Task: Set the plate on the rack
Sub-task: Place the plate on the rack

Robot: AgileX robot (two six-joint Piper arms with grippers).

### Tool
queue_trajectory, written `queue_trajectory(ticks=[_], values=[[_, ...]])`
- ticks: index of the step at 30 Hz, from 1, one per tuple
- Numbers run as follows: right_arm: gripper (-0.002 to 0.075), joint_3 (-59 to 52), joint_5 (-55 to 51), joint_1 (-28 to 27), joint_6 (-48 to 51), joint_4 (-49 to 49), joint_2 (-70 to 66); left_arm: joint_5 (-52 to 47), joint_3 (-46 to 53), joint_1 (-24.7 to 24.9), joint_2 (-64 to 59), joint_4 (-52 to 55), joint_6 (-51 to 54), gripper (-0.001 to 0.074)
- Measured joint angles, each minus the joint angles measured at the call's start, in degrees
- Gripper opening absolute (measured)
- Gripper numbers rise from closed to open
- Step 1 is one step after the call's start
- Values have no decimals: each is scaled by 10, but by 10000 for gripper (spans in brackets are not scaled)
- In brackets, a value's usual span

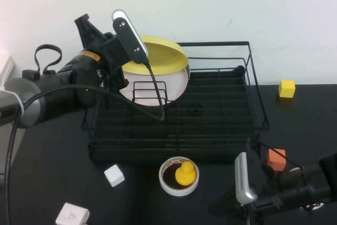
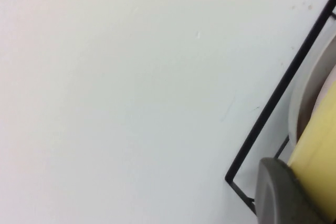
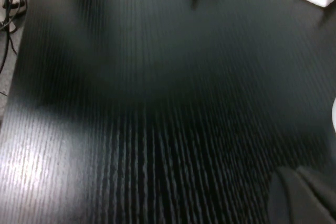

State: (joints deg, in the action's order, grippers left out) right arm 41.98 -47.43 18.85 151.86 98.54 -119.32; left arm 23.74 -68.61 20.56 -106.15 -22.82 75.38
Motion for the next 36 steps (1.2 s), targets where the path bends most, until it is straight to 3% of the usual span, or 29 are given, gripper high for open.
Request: queue_trajectory(ticks=[14, 36], values=[[5, 3, -2, 0, -7, 0, -1, -59, 0, 8, -1, 12, -77, 32], [2, 5, -2, -1, -9, 1, -4, -5, 0, 8, -38, 23, -81, 31]])
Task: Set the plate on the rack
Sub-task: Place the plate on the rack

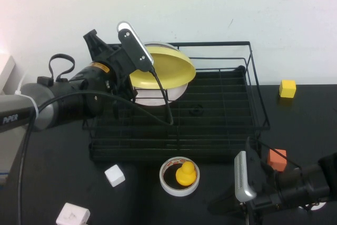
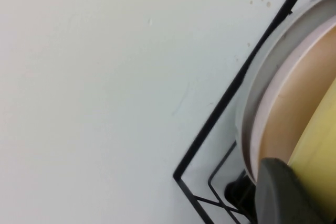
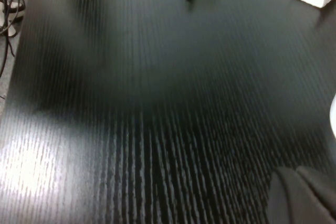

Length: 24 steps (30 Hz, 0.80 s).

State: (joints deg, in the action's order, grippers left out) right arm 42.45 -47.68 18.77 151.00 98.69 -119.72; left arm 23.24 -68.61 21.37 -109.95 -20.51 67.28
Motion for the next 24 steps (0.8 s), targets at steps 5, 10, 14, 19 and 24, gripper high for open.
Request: queue_trajectory(ticks=[5, 10, 14, 19, 24], values=[[1, 0, 0, 0, 0, 0, 0, 1, 0, 2, -22, 0, 0, 31], [1, 0, 0, 0, 0, 0, 0, -1, 0, 2, -46, 5, 0, 33], [1, 0, 0, 0, 0, 0, 0, -5, -1, 2, -56, 6, -14, 106], [1, 0, 0, 0, 0, 0, 0, 7, -1, 4, -56, 2, -56, 342], [1, 0, -1, 0, 0, 0, 0, 48, -1, 5, -56, -2, -67, 449]])
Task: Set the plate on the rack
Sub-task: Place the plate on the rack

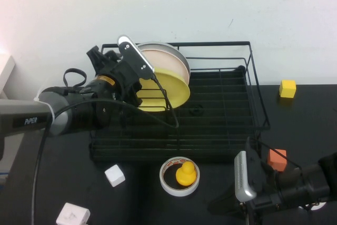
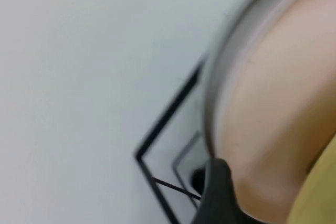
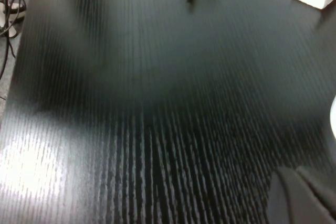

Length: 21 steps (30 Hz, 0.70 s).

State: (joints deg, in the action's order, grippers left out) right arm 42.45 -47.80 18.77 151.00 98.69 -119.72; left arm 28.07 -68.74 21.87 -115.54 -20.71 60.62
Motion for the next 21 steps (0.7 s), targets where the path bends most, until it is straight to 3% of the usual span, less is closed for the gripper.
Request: queue_trajectory(ticks=[7, 16, 21], values=[[0, 0, 0, 0, 0, 0, 0, 112, -1, 26, 0, -48, 35, 462], [0, 0, 0, 0, 0, 1, 0, 107, -1, 32, 0, -90, 51, 463], [0, 0, 0, 0, 0, 1, 0, 68, -1, 32, 0, -44, 49, 463]])
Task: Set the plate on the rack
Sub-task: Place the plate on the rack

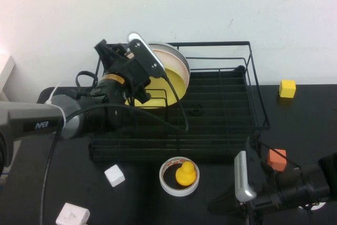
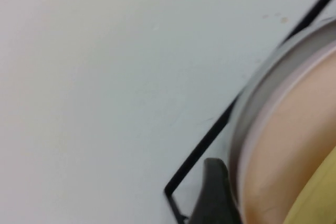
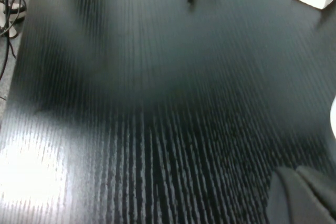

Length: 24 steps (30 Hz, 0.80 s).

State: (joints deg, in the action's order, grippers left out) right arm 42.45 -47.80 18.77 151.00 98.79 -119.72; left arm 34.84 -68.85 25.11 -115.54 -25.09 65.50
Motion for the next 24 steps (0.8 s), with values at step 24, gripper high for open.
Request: queue_trajectory(ticks=[24], values=[[0, 0, 0, 0, 0, 0, 0, 115, -1, 54, -58, -49, -44, 479]])
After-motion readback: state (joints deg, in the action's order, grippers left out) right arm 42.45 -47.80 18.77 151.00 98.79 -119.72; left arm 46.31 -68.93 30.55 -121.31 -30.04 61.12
